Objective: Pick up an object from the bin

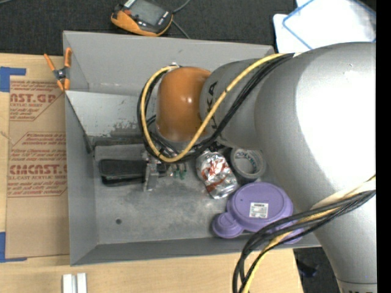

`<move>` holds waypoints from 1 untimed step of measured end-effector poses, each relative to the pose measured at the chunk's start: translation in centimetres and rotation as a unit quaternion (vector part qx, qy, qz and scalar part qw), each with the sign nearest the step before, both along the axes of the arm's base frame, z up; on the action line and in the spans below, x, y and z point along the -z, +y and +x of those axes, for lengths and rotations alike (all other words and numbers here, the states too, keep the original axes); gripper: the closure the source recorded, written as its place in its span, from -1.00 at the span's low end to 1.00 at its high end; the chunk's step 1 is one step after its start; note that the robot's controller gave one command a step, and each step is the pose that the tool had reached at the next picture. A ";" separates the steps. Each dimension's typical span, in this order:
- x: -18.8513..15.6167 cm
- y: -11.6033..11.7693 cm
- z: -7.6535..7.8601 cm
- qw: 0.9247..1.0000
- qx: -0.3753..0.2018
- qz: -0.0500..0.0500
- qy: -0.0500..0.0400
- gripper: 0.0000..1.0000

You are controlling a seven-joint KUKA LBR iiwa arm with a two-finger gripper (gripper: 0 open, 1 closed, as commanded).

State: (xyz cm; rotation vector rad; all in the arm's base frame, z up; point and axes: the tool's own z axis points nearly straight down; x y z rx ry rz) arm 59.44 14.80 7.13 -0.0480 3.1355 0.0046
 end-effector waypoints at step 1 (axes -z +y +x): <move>0.0 0.1 0.0 1.000 -0.001 0.000 0.000 1.00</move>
Offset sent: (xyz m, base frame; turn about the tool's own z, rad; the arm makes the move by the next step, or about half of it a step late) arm -0.0005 0.0009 0.0299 -0.0014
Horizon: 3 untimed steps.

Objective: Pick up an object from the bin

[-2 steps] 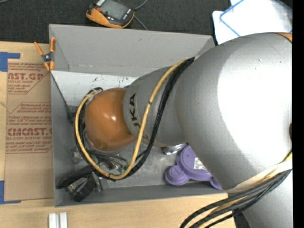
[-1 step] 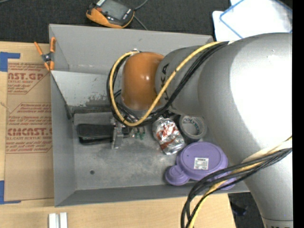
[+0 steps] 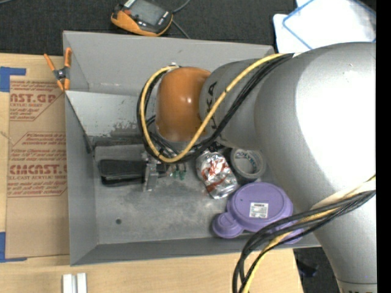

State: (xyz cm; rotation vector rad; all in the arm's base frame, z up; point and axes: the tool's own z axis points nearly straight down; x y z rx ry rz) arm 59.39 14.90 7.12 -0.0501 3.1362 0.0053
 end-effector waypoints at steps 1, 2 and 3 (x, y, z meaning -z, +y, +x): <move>-1.4 0.0 -0.2 1.000 0.000 0.000 0.002 1.00; -2.7 0.0 -0.2 1.000 0.000 0.000 0.003 1.00; -4.1 0.0 -0.2 1.000 0.000 0.000 0.003 1.00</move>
Offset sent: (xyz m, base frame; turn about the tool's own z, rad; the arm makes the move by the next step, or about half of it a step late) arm -0.0012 -0.0001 0.0379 0.0005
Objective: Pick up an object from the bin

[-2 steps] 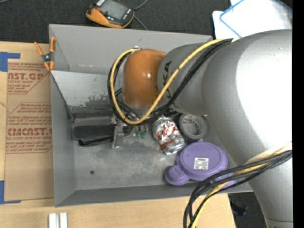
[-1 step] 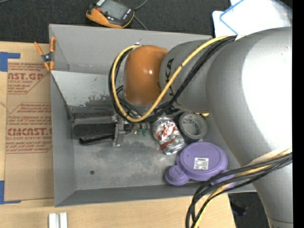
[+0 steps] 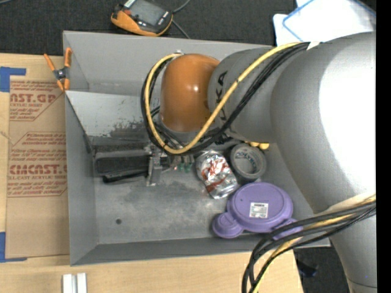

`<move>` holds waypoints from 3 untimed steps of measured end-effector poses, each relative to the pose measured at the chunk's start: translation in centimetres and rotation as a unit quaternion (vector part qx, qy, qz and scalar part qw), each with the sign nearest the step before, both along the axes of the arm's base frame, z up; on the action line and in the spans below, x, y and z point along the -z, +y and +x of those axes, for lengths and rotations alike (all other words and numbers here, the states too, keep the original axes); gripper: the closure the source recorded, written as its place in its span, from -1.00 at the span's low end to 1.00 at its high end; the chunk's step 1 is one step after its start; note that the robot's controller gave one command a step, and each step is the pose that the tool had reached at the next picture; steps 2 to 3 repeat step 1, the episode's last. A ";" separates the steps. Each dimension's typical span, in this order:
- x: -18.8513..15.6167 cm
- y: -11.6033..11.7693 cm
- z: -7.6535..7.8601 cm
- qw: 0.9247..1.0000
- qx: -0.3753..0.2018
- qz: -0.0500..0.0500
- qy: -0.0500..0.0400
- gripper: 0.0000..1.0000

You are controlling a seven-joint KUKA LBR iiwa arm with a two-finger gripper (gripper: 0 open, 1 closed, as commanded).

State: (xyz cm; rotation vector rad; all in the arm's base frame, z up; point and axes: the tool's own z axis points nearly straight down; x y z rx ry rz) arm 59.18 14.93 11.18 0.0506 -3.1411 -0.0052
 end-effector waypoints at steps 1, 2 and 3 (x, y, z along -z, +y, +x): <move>-4.1 0.0 -0.1 1.000 0.000 0.000 0.002 1.00; -4.1 0.0 -0.1 1.000 0.000 0.000 0.002 1.00; -4.1 0.0 -0.1 1.000 0.000 0.000 0.002 1.00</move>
Offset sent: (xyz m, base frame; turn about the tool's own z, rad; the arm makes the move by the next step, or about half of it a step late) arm -0.0024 -0.0006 0.0441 -0.0002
